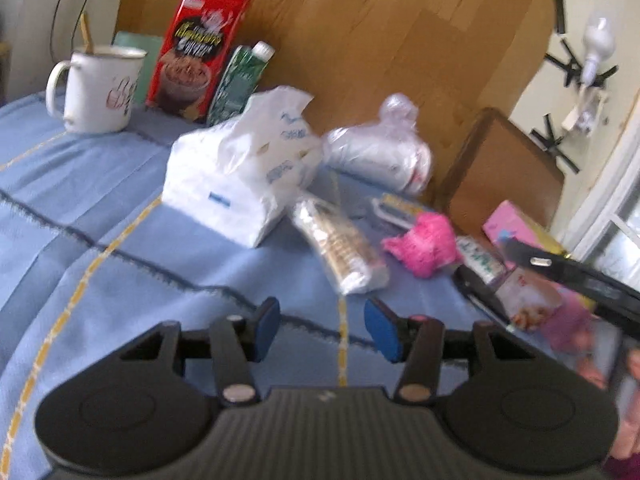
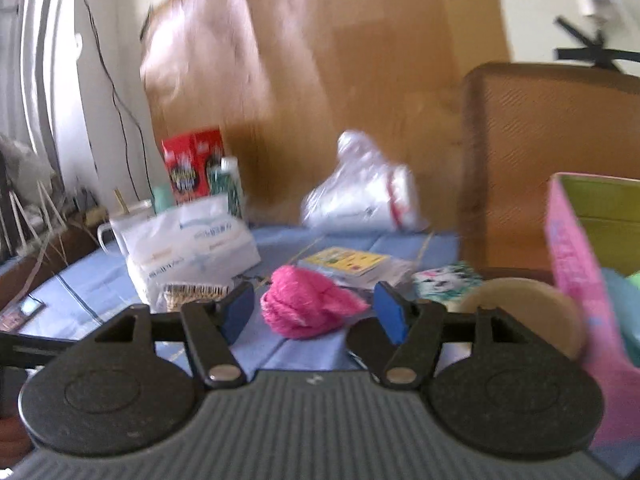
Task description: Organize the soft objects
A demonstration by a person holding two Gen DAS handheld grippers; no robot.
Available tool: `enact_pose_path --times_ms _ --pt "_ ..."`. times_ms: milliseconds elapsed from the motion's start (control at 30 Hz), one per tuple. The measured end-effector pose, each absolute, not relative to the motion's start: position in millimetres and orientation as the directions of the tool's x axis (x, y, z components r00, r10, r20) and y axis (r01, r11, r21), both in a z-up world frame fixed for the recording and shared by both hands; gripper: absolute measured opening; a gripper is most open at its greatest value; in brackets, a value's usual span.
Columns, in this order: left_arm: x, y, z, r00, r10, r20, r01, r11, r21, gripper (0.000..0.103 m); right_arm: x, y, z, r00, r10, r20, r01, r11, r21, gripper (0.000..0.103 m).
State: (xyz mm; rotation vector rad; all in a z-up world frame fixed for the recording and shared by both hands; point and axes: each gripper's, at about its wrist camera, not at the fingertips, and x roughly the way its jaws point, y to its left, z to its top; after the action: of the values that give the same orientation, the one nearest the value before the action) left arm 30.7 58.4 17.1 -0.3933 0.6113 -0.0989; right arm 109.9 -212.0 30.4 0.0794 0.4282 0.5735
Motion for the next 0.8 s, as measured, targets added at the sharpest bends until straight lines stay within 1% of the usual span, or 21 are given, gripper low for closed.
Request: enact_pose_path --times_ms 133,233,267,300,367,400,467,567,667,733,800 --pt "30.7 52.5 17.6 0.821 -0.217 -0.529 0.002 0.927 -0.376 0.048 137.9 -182.3 22.4 0.74 0.509 -0.439 -0.491 0.856 0.164 0.074" --pt "31.3 54.9 16.8 0.819 -0.239 -0.521 0.011 0.915 -0.403 0.049 154.1 -168.0 11.6 0.73 0.476 -0.49 -0.465 0.872 0.155 0.073" --pt "32.2 56.3 15.3 0.818 -0.245 -0.521 0.012 0.912 -0.41 0.049 160.8 -164.1 7.1 0.72 0.474 -0.507 -0.464 0.872 0.156 0.072" --pt "32.1 57.3 15.0 0.818 -0.249 -0.518 0.013 0.909 -0.416 0.049 163.5 -163.5 4.0 0.708 0.487 -0.511 -0.472 0.865 0.171 0.065" --pt "32.0 58.9 14.0 0.819 -0.256 -0.514 0.016 0.905 -0.426 0.049 162.1 -166.9 2.2 0.697 0.511 -0.503 -0.475 0.854 0.211 0.057" --pt "32.2 59.2 13.6 0.818 -0.259 -0.514 0.017 0.903 -0.428 0.049 159.7 -167.3 3.7 0.7 0.512 -0.498 -0.474 0.854 0.212 0.049" --pt "33.3 59.6 13.0 0.814 -0.262 -0.518 0.015 0.902 -0.432 0.049 148.3 -171.3 9.7 0.705 0.518 -0.485 -0.483 0.851 0.206 0.048" --pt "33.7 60.7 12.0 0.811 -0.269 -0.519 0.014 0.897 -0.442 0.05 116.6 -184.3 21.4 0.699 0.578 -0.421 -0.561 0.808 0.179 0.048" --pt "33.3 63.3 11.9 0.813 -0.273 -0.514 0.011 0.89 -0.456 0.052 80.0 -197.6 30.0 0.672 0.634 -0.383 -0.63 0.761 0.154 0.049" --pt "33.8 64.7 11.2 0.812 -0.276 -0.515 0.007 0.886 -0.464 0.052 60.8 -206.4 30.9 0.633 0.677 -0.375 -0.67 0.722 0.173 0.049" --pt "34.7 65.3 10.6 0.809 -0.279 -0.518 0.006 0.884 -0.468 0.052 46.9 -213.6 28.1 0.573 0.72 -0.392 -0.705 0.677 0.214 0.05"
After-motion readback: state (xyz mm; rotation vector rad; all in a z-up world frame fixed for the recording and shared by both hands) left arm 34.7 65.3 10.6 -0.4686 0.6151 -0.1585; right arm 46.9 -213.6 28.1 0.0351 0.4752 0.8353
